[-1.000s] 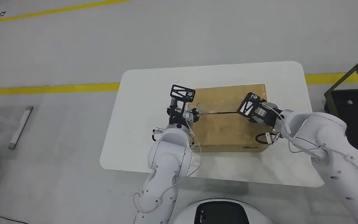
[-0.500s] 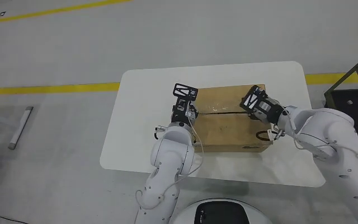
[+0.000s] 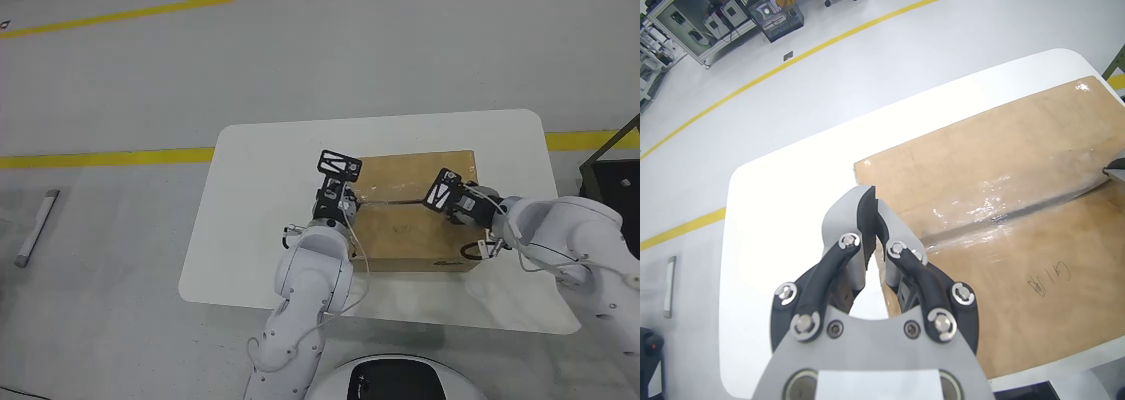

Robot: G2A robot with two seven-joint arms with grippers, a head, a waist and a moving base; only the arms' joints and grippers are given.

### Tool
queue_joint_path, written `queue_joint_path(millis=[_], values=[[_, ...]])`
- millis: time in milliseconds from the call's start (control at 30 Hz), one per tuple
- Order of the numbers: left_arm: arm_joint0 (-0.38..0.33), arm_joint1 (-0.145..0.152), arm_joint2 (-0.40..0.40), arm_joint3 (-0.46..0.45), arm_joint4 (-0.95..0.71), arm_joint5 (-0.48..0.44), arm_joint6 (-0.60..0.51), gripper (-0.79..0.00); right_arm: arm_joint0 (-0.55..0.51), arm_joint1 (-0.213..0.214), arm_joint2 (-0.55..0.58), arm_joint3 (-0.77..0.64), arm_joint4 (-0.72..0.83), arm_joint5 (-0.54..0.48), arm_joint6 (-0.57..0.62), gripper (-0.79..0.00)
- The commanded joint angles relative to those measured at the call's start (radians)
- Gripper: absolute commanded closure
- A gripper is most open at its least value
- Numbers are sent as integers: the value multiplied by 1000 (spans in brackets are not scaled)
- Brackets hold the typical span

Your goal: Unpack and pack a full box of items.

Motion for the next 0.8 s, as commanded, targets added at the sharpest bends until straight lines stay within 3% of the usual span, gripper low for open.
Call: queue_joint_path(millis=[0, 767], values=[[-4, -2, 11, 15, -3, 0, 5, 0, 1, 1, -1, 1, 1, -2, 6, 0], [-45, -20, 62, 164, -19, 2, -16, 0, 10, 8, -14, 21, 3, -51, 14, 0]])
